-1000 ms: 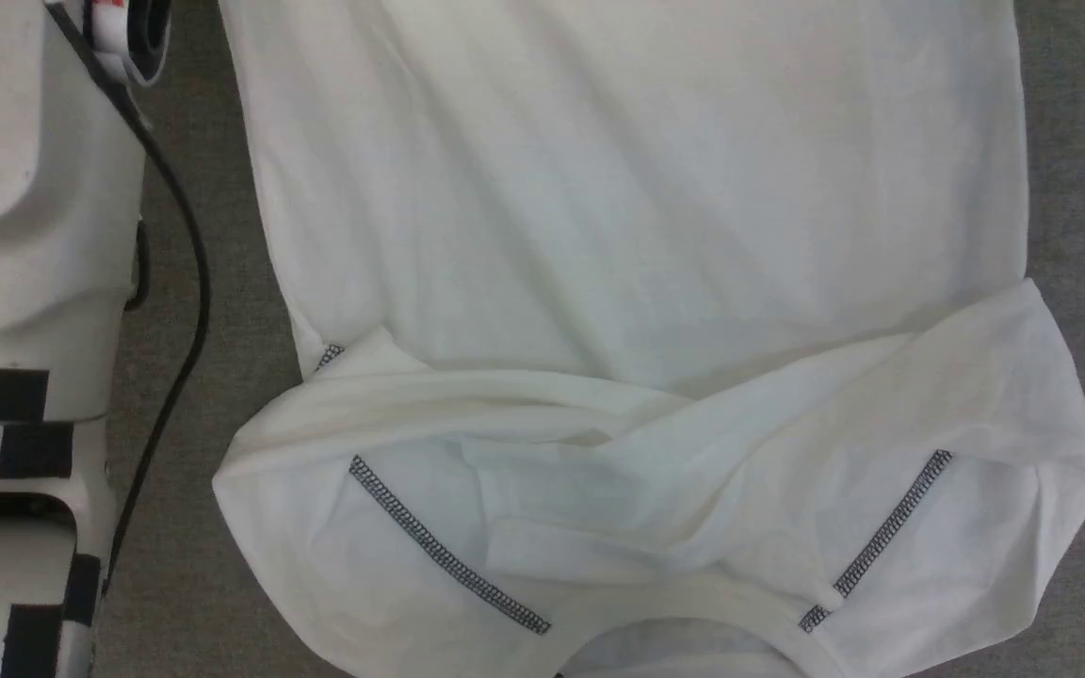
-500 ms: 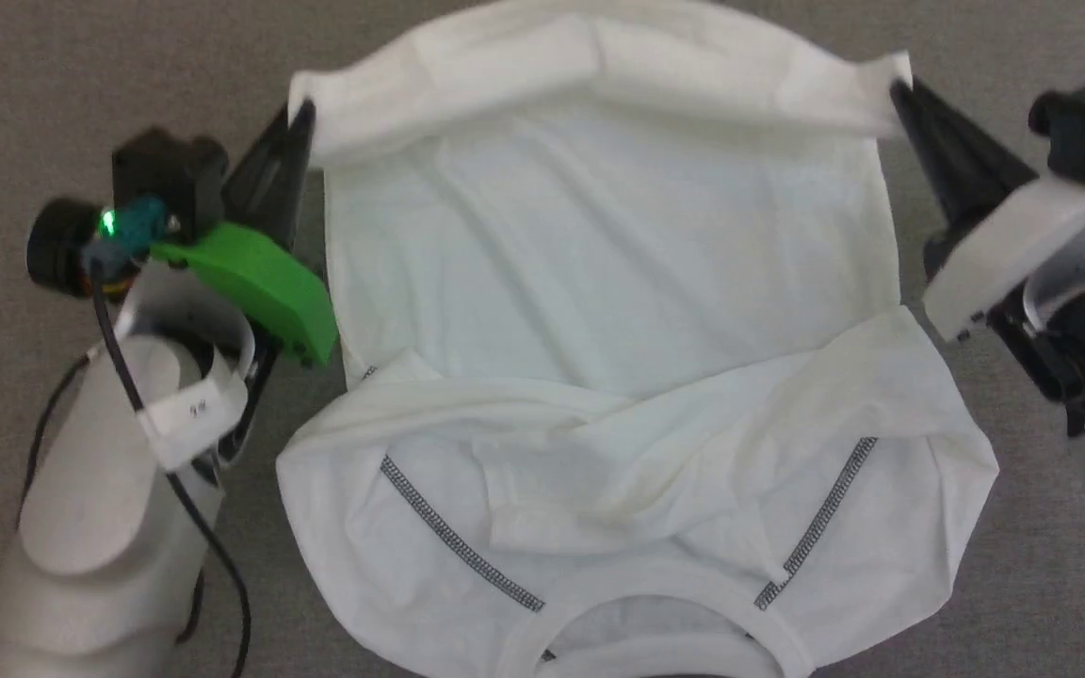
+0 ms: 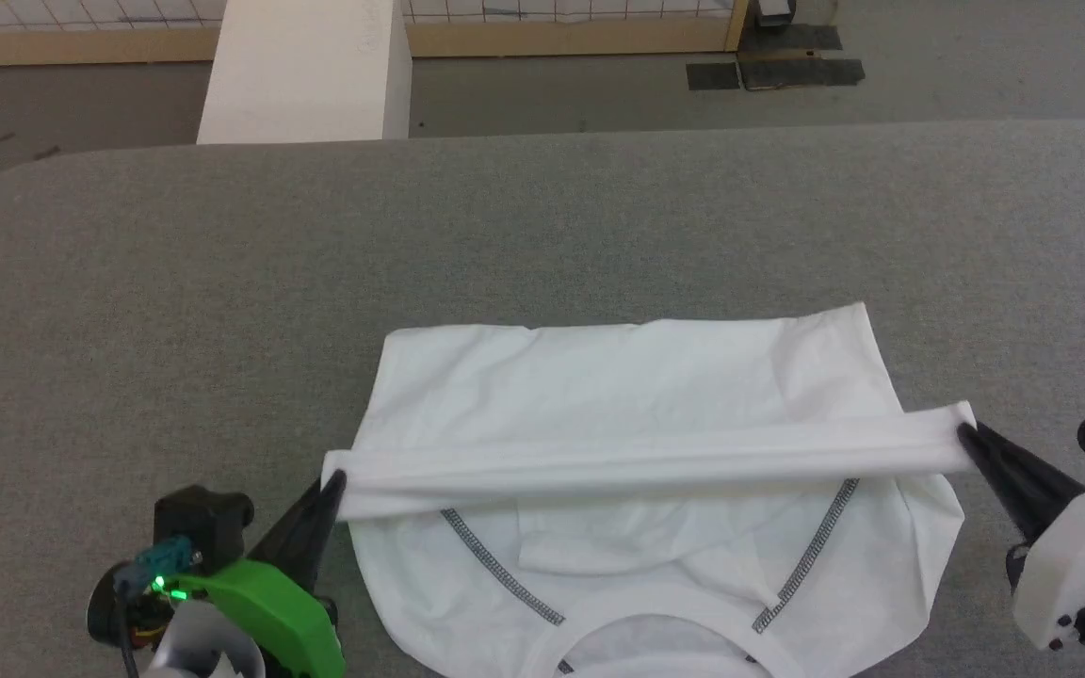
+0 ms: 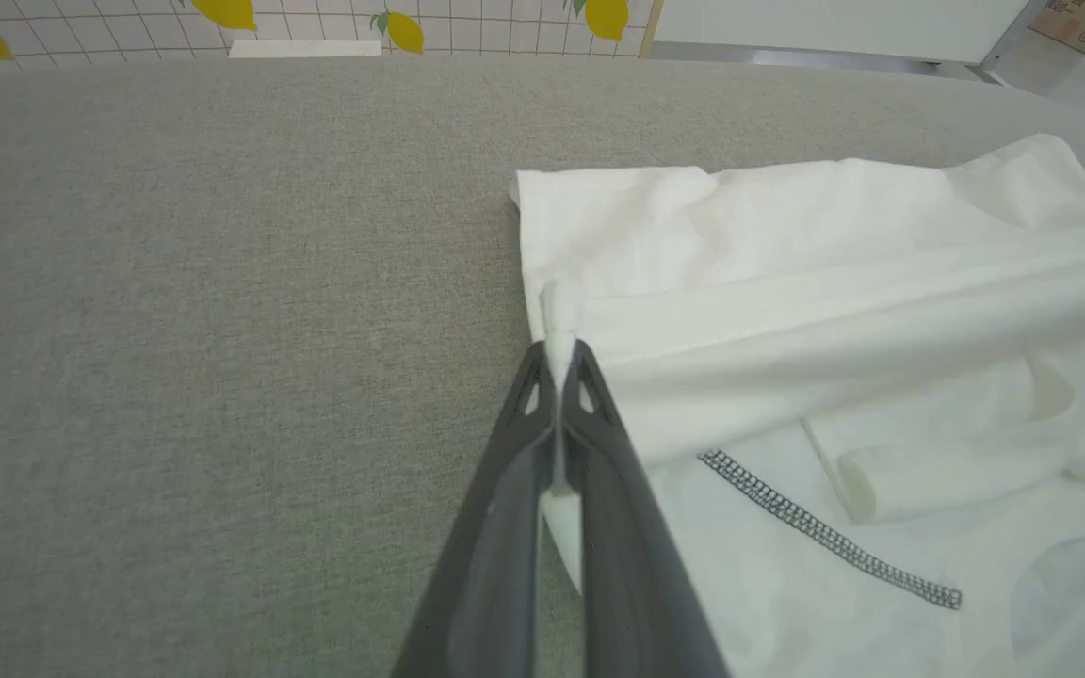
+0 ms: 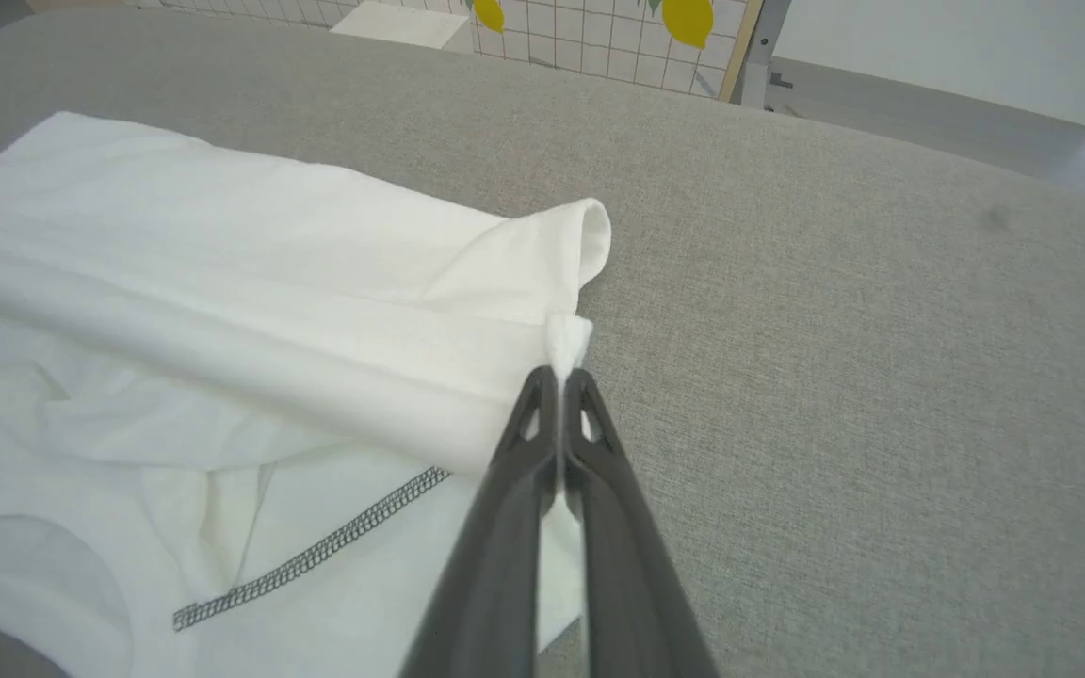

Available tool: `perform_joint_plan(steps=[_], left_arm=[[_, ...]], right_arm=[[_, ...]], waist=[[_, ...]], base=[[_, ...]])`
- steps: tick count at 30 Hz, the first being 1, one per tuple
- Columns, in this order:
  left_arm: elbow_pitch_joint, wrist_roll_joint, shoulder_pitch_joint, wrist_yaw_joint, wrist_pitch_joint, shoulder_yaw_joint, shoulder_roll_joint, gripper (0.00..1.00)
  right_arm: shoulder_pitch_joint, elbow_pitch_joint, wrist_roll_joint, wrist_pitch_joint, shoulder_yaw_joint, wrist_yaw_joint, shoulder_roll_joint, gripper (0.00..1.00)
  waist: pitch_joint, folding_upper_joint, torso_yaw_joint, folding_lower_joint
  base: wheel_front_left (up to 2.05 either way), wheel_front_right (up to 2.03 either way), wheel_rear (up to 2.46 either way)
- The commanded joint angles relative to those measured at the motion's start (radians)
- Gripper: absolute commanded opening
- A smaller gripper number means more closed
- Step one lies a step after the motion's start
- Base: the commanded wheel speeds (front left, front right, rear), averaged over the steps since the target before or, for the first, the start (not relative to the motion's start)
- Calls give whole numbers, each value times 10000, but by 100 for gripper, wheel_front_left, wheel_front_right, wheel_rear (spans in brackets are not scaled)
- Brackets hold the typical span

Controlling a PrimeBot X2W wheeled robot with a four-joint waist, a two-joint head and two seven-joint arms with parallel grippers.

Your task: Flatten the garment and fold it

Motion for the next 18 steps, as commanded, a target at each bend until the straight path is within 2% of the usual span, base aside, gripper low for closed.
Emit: perform_joint_plan(steps=[1,4,8,13,18], left_arm=[[-54,-76,306,122,-55,58,51,0],[-99,-246,840,70,-28,-104,-3,0],[131,-290,1219,-20,-40,-376,-83,0],[818,-284,1308,-374,-38,-893,-253,0],[1575,-263,1219,-493,-66,-1187,-475,0]], right_arm=[[325,-212,-156,167,-250,-17,161,0],[1146,-684,-355,685,-690,-17,579,0],[1932,-721,-670,1238,-987,-17,932,0],[2410,-191,-941,1548,-1015,-17,1407,0],[2554,532,-1197,1738,-1122,-17,1850,0]], waist=[[-233,0,154,2],[-279,0,200,2],[-296,0,271,2],[-266,0,337,2],[-341,0,349,2]], base=[[0,0,0],[0,0,0],[0,0,0],[0,0,0],[0,0,0]])
